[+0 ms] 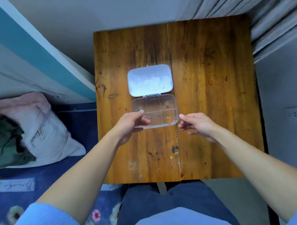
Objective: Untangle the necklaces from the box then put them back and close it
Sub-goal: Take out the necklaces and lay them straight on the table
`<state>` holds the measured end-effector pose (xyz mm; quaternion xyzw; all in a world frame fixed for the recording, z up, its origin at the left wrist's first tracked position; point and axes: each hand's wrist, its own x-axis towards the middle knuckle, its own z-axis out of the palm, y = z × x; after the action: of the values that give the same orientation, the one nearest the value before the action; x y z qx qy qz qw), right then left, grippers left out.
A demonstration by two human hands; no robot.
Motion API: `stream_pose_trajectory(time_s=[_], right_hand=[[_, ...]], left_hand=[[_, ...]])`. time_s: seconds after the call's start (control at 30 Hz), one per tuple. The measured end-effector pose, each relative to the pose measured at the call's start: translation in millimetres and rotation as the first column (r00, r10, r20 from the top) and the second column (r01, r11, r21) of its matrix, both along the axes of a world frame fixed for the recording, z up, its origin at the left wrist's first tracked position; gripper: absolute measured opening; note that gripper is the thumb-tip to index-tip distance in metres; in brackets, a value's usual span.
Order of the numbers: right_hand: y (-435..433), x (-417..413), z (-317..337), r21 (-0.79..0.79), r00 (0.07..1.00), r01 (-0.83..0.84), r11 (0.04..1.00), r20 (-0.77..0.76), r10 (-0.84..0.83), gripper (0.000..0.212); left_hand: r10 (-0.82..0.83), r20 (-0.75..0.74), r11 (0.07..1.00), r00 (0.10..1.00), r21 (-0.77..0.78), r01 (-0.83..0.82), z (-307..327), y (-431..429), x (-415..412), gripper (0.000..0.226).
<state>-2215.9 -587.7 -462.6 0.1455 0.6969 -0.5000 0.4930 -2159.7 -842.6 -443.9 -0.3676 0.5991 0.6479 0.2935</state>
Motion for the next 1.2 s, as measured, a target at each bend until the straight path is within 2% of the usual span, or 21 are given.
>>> stream_pose_trajectory(time_s=[0.13, 0.23, 0.3, 0.47, 0.57, 0.8, 0.93, 1.03, 1.13, 1.2], right_hand=[[-16, 16, 1, -0.073, 0.992, 0.118, 0.99, 0.042, -0.115, 0.018], [-28, 32, -2, -0.063, 0.97, 0.241, 0.968, 0.062, -0.237, 0.017], [-36, 43, -1, -0.049, 0.968, 0.241, 0.969, 0.08, -0.236, 0.016], [-59, 82, 1, 0.053, 0.987, 0.147, 0.988, 0.05, -0.149, 0.013], [-79, 110, 5, 0.091, 0.988, 0.154, 0.984, 0.002, -0.155, 0.012], [-107, 168, 2, 0.145, 0.967, 0.254, 0.956, -0.074, -0.246, 0.012], [-104, 186, -11, 0.151, 0.943, 0.33, 0.932, -0.093, -0.319, 0.013], [-97, 195, -26, 0.155, 0.932, 0.362, 0.919, -0.091, -0.351, 0.014], [-90, 204, -46, 0.196, 0.924, 0.381, 0.904, -0.062, -0.376, 0.015], [-84, 209, -58, 0.238, 0.922, 0.384, 0.892, -0.038, -0.386, 0.015]], left_hand=[[0.169, 0.061, 0.973, 0.984, 0.15, -0.177, 5, -23, 31, 0.033], [0.34, 0.068, 0.927, 0.938, 0.141, -0.346, 3, -51, 50, 0.025], [0.387, 0.059, 0.913, 0.92, 0.112, -0.391, 1, -73, 63, 0.02], [0.223, 0.037, 0.97, 0.974, -0.105, -0.218, -11, -113, 85, 0.014], [0.158, 0.076, 0.976, 0.985, -0.161, -0.144, -19, -115, 94, 0.016], [-0.041, 0.232, 0.998, 0.972, -0.032, 0.05, -47, -75, 96, 0.027], [-0.142, 0.253, 0.99, 0.957, 0.043, 0.135, -68, -36, 82, 0.031], [-0.212, 0.242, 0.977, 0.947, 0.034, 0.21, -80, -15, 68, 0.036], [-0.232, 0.169, 0.96, 0.958, -0.116, 0.253, -93, 2, 56, 0.043], [-0.222, 0.102, 0.943, 0.97, -0.232, 0.241, -101, 12, 51, 0.038]])
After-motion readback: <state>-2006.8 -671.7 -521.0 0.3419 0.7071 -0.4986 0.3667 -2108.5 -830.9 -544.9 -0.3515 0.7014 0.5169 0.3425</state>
